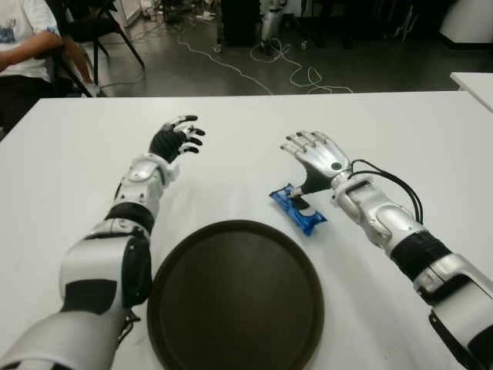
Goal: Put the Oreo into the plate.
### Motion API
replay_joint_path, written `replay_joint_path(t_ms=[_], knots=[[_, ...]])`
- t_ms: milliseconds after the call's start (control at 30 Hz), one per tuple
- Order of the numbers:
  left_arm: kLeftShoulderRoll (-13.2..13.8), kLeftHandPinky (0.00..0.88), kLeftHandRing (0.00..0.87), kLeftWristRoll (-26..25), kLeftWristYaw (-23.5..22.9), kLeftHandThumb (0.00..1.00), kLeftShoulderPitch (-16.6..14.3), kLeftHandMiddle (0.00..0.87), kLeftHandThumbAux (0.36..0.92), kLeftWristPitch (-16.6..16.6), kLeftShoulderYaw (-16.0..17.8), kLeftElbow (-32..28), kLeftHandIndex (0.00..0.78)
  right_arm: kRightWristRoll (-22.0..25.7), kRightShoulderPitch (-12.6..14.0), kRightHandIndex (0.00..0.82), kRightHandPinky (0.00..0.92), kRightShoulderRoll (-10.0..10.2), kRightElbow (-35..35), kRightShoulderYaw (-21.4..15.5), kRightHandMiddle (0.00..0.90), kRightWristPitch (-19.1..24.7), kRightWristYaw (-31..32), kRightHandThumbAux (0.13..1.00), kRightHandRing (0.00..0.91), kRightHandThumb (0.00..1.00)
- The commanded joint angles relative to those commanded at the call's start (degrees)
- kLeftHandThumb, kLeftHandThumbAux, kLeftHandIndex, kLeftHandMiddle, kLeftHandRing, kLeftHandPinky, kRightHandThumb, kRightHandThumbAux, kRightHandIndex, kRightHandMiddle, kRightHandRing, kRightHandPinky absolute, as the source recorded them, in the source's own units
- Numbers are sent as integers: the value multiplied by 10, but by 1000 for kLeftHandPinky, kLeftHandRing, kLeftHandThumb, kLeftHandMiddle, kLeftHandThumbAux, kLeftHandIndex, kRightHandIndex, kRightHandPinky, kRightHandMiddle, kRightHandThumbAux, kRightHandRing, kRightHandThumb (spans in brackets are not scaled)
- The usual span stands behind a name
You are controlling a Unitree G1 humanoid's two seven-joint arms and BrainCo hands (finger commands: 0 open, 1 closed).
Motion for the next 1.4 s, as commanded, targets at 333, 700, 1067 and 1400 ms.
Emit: replay_joint_path(t_ms=[333, 700, 1067, 1400], knots=[[0, 489, 506, 7, 5, 38, 0, 479, 609, -2, -6, 0, 274, -27, 35, 0, 25, -17, -119, -12, 0, 65, 107, 517, 0, 0], [0, 488, 498, 12, 8, 72, 2, 466, 595, -6, -11, 1, 271, -77, 56, 0, 37, 3, -174, -19, 0, 156, 144, 487, 2, 0], [1, 484, 495, 14, 11, 85, 2, 463, 611, -8, -15, 0, 264, -79, 57, 0, 14, 19, -171, -28, 0, 187, 139, 481, 0, 17], [1, 494, 502, 18, 13, 69, 2, 470, 620, -11, -20, 0, 258, -84, 53, 0, 24, 22, -162, -29, 0, 192, 132, 480, 11, 54]])
